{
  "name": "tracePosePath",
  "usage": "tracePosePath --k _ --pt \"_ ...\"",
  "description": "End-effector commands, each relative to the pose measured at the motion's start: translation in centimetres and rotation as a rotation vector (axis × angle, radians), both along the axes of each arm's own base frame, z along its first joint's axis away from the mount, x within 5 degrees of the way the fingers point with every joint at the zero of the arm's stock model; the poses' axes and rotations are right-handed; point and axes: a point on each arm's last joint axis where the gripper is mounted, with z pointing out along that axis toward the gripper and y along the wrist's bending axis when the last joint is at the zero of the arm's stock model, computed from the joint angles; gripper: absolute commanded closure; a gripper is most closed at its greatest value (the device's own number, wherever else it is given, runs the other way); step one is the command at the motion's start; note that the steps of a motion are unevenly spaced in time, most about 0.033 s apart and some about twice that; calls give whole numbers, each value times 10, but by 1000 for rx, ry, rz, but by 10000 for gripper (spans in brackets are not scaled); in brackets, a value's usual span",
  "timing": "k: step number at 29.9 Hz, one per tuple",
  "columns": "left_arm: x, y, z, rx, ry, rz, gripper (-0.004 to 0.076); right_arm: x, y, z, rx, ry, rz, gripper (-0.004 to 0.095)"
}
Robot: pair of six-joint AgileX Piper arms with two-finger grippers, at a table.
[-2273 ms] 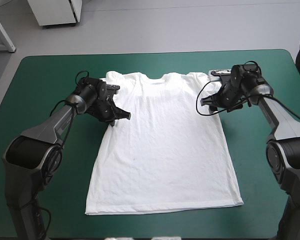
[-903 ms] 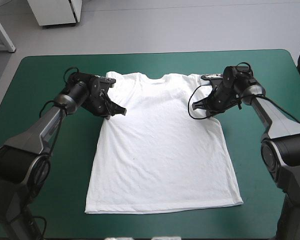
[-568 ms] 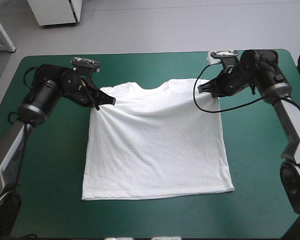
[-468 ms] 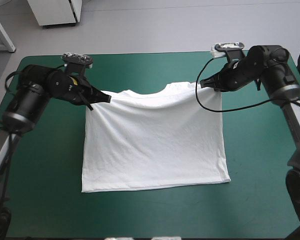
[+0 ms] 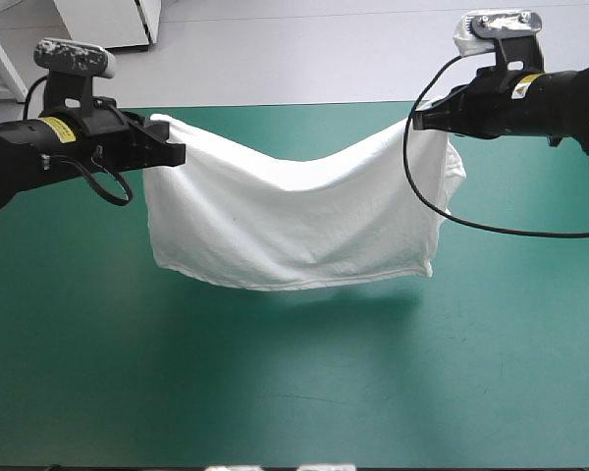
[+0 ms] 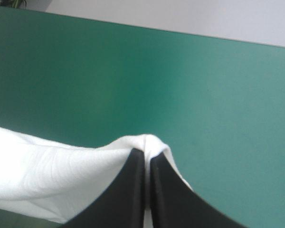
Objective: Fold the cloth
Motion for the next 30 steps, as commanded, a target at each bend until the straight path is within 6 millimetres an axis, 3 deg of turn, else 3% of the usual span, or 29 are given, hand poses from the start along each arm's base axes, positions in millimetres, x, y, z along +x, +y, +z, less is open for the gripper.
tracePosePath --k 1,8,13,20,25,30 --pt "-11 1 34 -89 -195 -8 734 -20 -5 39 70 -195 -15 924" --pt "27 -9 28 -102 -218 8 734 3 -3 44 116 -311 -51 925" --pt "72 -11 22 -127 -267 56 734 43 -1 26 125 -322 -81 925" --pt "135 -9 13 -226 -277 59 734 101 -22 18 174 -348 -124 925" --pt "150 -10 3 -241 -258 27 734 118 -25 13 180 -330 -97 925" --pt "154 -5 -12 -212 -163 21 734 125 -23 -16 142 -184 -82 925"
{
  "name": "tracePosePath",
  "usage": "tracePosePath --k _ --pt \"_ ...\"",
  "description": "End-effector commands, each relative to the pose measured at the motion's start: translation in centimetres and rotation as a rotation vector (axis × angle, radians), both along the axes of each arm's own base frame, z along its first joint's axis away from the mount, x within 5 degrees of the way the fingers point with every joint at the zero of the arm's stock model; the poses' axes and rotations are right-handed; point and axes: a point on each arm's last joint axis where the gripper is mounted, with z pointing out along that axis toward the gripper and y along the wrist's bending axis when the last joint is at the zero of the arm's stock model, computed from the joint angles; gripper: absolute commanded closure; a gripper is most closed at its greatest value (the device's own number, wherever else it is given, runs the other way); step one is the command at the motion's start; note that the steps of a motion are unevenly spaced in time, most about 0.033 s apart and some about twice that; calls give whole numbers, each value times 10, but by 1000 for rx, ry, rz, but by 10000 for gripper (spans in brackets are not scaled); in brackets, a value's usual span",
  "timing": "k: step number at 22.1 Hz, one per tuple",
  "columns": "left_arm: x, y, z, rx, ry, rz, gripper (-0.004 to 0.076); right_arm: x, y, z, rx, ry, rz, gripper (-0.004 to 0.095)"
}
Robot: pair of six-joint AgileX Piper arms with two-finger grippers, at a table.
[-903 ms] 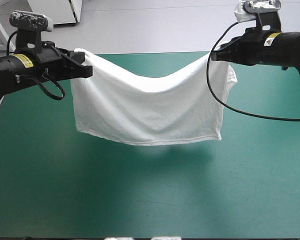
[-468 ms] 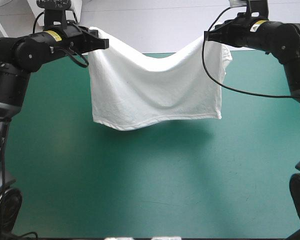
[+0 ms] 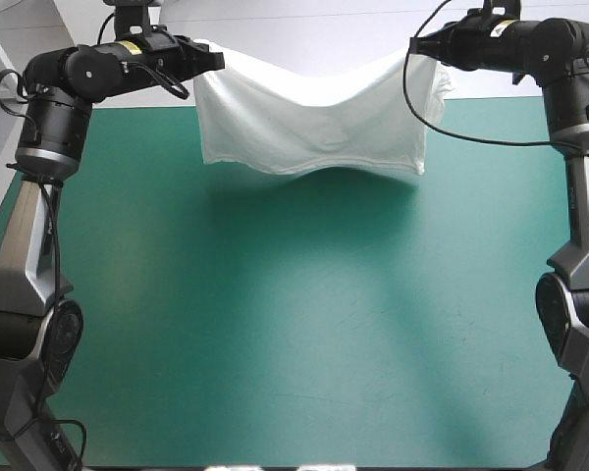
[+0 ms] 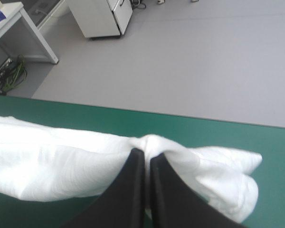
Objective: Fold the cloth
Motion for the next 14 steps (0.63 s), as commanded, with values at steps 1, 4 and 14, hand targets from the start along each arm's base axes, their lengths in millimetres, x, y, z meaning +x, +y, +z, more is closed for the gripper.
tracePosePath --k 1,4,14 --pt "-24 5 26 -45 -62 -7 734 -19 -3 16 17 -33 3 925" --pt "-28 5 1 -17 68 -25 734 -22 -4 -6 -13 75 6 925" --pt "-108 9 -109 86 529 -83 734 -105 1 -114 -80 508 61 925"
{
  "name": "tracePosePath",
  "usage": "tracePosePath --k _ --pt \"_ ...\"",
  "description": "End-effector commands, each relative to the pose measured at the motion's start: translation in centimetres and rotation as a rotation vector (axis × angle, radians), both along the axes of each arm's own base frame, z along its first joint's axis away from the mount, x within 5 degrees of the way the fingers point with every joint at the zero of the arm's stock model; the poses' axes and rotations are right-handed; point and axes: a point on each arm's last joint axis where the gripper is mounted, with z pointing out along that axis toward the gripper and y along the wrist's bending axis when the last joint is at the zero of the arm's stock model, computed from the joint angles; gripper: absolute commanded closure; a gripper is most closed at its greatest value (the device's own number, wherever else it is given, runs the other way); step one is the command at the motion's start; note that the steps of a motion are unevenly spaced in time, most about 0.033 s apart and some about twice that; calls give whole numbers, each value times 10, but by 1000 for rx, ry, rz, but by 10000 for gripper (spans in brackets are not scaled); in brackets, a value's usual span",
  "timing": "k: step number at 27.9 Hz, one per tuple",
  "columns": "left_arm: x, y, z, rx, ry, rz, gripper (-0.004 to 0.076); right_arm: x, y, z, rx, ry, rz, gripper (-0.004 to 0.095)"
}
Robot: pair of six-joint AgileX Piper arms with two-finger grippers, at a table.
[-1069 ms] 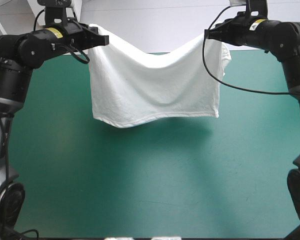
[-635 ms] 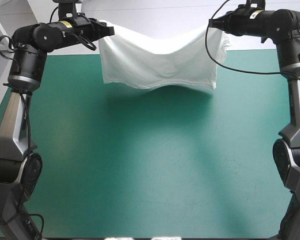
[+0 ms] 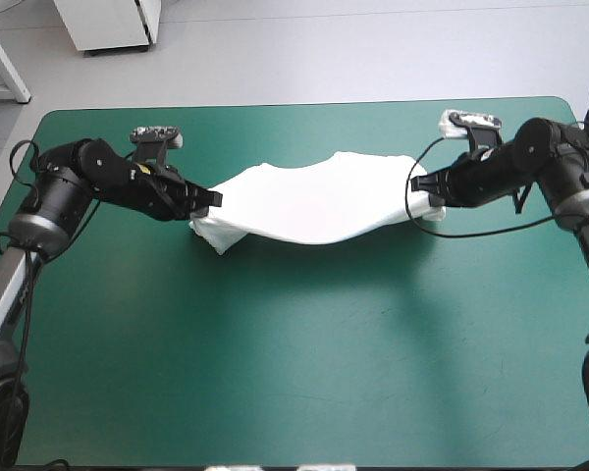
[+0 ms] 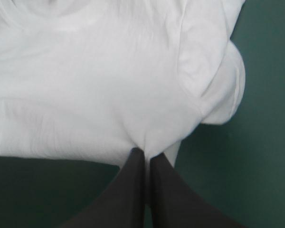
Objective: Fold the cloth
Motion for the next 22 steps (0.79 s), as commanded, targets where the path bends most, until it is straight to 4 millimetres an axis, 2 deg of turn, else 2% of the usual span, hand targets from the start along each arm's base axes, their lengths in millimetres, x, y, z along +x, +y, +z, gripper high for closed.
tracePosePath --k 1,3,8,16,22 --pt "-33 -4 7 -21 -36 -23 734 -36 8 9 3 -46 36 925" --pt "-48 -8 -9 23 13 -56 734 -55 16 -5 -42 -5 81 925" --pt "-65 -15 -36 91 119 -111 734 -80 25 -35 -95 108 132 925" --pt "-84 -13 -73 154 285 -130 734 -104 23 -74 -140 260 151 925" --pt "-93 -11 -91 165 353 -131 734 -115 20 -91 -152 309 151 925"
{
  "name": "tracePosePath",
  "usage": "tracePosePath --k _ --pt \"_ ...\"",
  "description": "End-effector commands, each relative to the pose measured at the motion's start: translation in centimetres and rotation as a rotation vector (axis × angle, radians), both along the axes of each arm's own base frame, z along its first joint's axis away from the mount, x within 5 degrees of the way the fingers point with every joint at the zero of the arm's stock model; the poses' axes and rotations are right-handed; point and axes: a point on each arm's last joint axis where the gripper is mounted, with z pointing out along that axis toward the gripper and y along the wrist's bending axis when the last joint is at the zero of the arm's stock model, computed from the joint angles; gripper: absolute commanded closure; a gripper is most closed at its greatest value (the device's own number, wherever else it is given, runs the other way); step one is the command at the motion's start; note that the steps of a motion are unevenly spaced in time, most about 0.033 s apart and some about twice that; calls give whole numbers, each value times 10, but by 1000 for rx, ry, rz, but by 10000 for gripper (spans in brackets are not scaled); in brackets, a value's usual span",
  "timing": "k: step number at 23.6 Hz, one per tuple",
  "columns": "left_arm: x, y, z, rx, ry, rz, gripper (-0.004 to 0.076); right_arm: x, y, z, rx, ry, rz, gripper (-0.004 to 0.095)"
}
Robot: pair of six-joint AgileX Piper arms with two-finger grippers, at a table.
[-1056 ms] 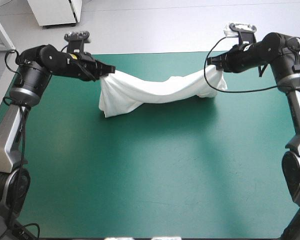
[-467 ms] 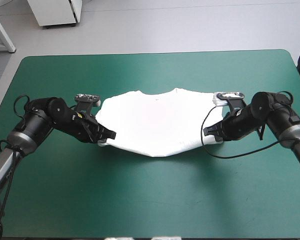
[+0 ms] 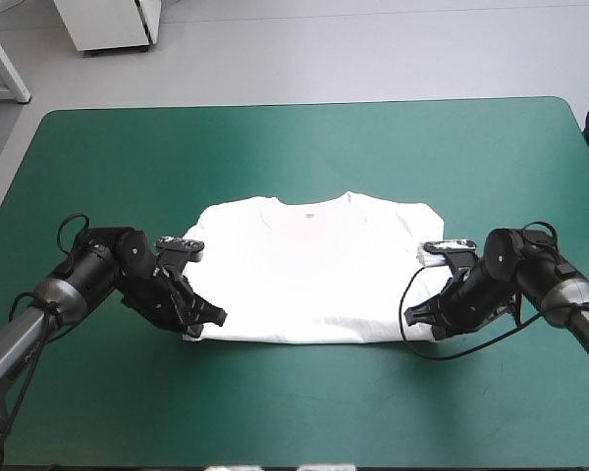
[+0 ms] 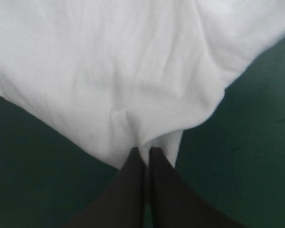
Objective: Fold the cloth
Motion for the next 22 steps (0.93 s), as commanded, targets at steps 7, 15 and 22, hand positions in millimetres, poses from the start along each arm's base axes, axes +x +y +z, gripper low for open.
tracePosePath --k 7,15,22 --pt "-6 -1 4 -24 -35 16 703 -4 0 5 7 -45 8 764" --pt "-23 12 61 44 -91 7 197 -13 -7 64 -21 -171 1 300" --pt "32 29 124 266 -485 129 197 6 -10 131 -22 -443 -40 300"
